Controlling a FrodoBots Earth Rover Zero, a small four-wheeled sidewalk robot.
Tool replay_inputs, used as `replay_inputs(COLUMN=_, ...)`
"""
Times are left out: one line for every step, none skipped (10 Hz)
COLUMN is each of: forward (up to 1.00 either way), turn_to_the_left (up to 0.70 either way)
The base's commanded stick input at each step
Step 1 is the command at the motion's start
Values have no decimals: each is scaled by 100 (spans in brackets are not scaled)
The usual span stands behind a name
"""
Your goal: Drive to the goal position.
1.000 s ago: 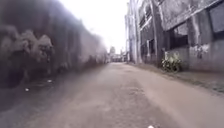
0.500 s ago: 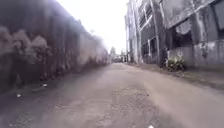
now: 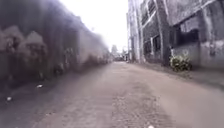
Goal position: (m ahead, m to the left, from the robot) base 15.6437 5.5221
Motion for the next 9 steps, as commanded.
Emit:
replay_inputs(forward=50, turn_to_the_left=0)
replay_inputs(forward=50, turn_to_the_left=0)
replay_inputs(forward=50, turn_to_the_left=0)
replay_inputs(forward=50, turn_to_the_left=0)
replay_inputs(forward=50, turn_to_the_left=0)
replay_inputs(forward=50, turn_to_the_left=0)
replay_inputs(forward=50, turn_to_the_left=0)
replay_inputs(forward=50, turn_to_the_left=0)
replay_inputs(forward=50, turn_to_the_left=0)
